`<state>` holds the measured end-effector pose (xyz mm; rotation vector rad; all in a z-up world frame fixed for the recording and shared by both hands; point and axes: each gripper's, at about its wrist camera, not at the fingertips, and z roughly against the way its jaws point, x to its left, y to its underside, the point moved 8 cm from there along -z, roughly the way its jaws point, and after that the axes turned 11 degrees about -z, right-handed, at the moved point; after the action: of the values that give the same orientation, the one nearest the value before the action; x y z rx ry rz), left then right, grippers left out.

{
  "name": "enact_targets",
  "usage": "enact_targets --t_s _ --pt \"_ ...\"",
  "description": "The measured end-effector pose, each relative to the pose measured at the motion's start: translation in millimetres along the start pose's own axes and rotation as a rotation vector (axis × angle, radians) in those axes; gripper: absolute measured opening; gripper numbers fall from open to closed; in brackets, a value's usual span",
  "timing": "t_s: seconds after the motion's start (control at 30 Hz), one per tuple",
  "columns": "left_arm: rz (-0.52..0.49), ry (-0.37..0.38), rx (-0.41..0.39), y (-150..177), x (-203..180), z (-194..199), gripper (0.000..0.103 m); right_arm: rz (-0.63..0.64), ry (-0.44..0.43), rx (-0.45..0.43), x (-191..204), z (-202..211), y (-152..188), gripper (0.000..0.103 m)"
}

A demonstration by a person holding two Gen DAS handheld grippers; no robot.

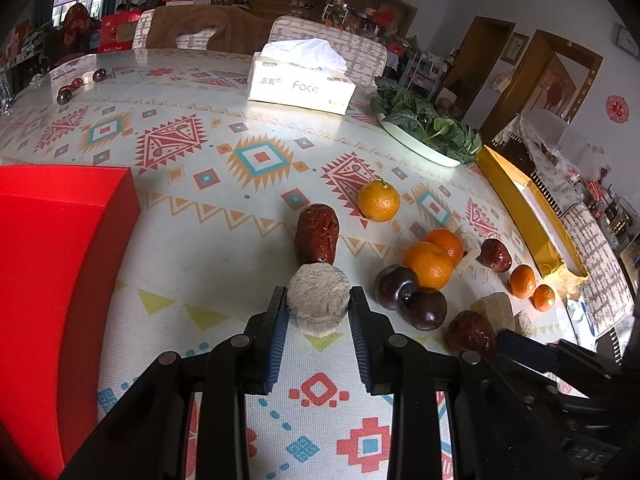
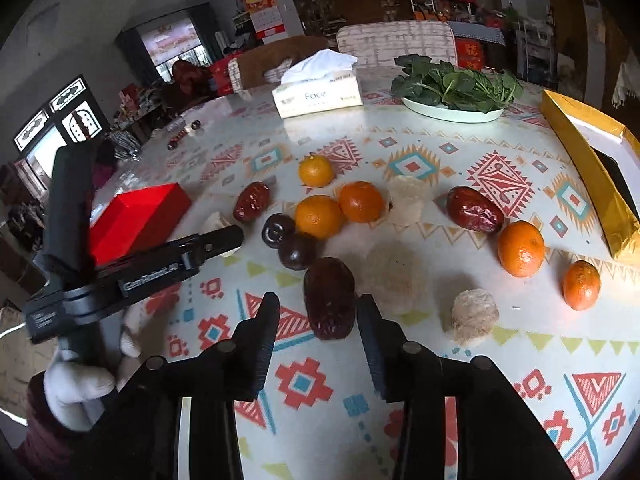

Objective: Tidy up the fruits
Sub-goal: 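Carry both items into the red tray and open both tools to release them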

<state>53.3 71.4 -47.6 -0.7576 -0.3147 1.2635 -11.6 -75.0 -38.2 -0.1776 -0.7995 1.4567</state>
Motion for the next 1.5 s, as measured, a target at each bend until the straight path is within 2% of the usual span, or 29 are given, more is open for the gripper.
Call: enact_targets --t_s 0.13,0.17,0.23,0.47,0.6,0.67,0.8,0.93,1.03,1.23,1.37,1.4,1.5 --pt "0.009 0.011 -0.003 0.0 1.5 0.4 0.029 -0.003 0.025 -0.001 2.3 -14.7 -4.4 0.044" --pt "0.015 0.017 -0.007 -0.1 2.0 1.1 0.029 -0.005 0.032 0.005 2.3 -18.9 -4.0 0.037" --pt "0.029 0.028 -0.027 -1.4 3.6 4.3 0.029 -0.011 0.037 0.013 1.9 -23.1 -1.5 0.034" --pt "0.027 0.056 -0.103 -5.7 1.3 20.3 0.029 -0.032 0.008 -0.040 7.5 1.0 -2.3 0.032" --pt "0.091 0.118 -0.171 -8.3 7.1 49.5 0.029 -0.009 -0.024 -0.058 26.9 15.7 -6.0 0.032" --pt "0.125 0.123 -0.198 -6.3 17.7 71.8 0.029 0.016 -0.047 -0.063 43.9 22.3 -7.3 0.032" --pt "0.170 0.027 -0.241 0.5 59.2 116.5 0.029 0.069 -0.120 -0.052 89.8 25.1 -8.6 0.032" --pt "0.211 -0.194 -0.227 23.4 120.2 148.9 0.029 0.131 -0.212 -0.006 146.4 11.6 0.5 0.032" --pt "0.250 -0.288 -0.196 40.6 153.9 158.4 0.029 0.164 -0.279 0.059 189.6 -11.5 11.3 0.033" --pt "0.311 -0.316 -0.161 58.9 187.8 156.4 0.029 0.211 -0.310 0.140 239.8 -58.5 30.2 0.033" --pt "0.322 -0.309 -0.158 64.2 194.3 155.8 0.029 0.223 -0.285 0.171 250.1 -84.6 39.6 0.033" --pt "0.325 -0.306 -0.162 63.9 194.6 156.0 0.032 0.223 -0.278 0.172 249.8 -88.2 40.1 0.033" --pt "0.341 -0.310 -0.180 62.7 191.7 162.5 0.055 0.235 -0.257 0.157 249.9 -91.3 43.1 0.033"
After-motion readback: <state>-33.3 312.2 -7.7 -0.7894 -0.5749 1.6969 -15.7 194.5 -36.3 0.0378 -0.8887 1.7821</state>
